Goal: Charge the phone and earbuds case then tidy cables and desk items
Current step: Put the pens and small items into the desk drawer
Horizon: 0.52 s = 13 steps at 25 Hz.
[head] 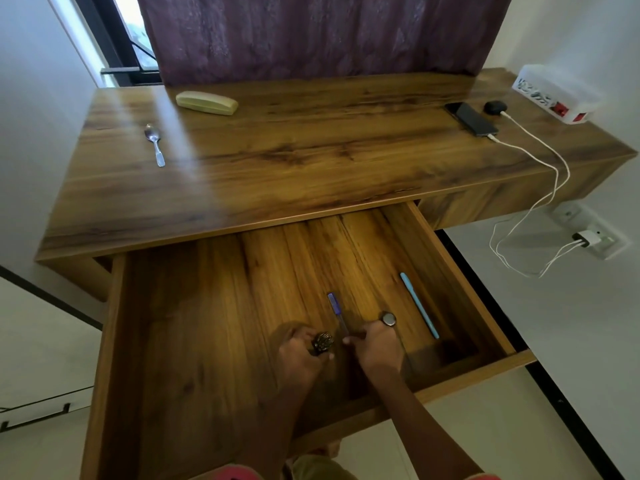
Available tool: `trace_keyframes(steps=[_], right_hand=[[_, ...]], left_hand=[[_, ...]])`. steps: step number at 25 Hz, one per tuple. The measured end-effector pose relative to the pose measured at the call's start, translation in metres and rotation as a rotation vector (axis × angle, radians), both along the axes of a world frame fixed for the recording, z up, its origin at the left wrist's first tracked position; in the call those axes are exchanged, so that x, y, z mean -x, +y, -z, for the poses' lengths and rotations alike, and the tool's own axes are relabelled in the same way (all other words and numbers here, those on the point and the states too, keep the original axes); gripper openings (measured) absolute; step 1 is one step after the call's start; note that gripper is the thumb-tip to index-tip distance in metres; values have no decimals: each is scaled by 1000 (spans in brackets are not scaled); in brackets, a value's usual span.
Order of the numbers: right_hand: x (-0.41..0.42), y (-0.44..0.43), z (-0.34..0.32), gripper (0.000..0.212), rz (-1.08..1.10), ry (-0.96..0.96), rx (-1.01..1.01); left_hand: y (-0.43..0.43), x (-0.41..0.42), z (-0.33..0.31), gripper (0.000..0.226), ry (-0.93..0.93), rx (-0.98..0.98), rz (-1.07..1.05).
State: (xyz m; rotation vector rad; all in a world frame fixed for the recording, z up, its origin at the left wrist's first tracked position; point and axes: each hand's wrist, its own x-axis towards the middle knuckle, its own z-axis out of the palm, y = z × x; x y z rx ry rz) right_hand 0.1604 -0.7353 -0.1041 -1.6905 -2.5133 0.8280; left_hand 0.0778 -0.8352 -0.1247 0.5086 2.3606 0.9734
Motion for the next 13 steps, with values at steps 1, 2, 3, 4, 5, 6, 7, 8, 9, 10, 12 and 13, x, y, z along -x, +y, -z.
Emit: trace_keyframes(steps=[1,2,3,4,5,6,7,8,9,10,12,13], right_hand=[[0,-1,-3,25,12,22,4],[0,-3,-6,25,12,37,-2],[0,-4,-9,25,4,52,-15],[1,-5,-13,24,-7,73,-30],[2,-6,-17,24,-18,101,-45],[3,-7,-22,24,-29,125,-55],[7,-8,-26,24,-42,149,-63],[12,-9,-31,26,-57,173,-66],[19,-10,-36,28,-76,208,-70],[28,-12,-42,31,-100,252,-84],[54,-13,-54,37,-170,334,-149],[67,-13,-62,40,-208,376,-187]], left_hand=[[-1,1,-1,51,-10,-14,-6],[-2,1,-3,54,-21,-29,-11],[-4,1,-5,56,-27,-43,-14],[-6,2,-8,57,-22,-54,-17],[-8,3,-12,58,-15,-63,-17],[-11,4,-15,57,-3,-75,-11],[-13,7,-19,56,22,-96,0],[-17,13,-23,54,58,-125,8],[-19,19,-29,52,86,-156,10],[-21,27,-34,50,115,-197,5],[-22,51,-48,46,198,-264,-13],[-21,64,-57,44,246,-270,-14]])
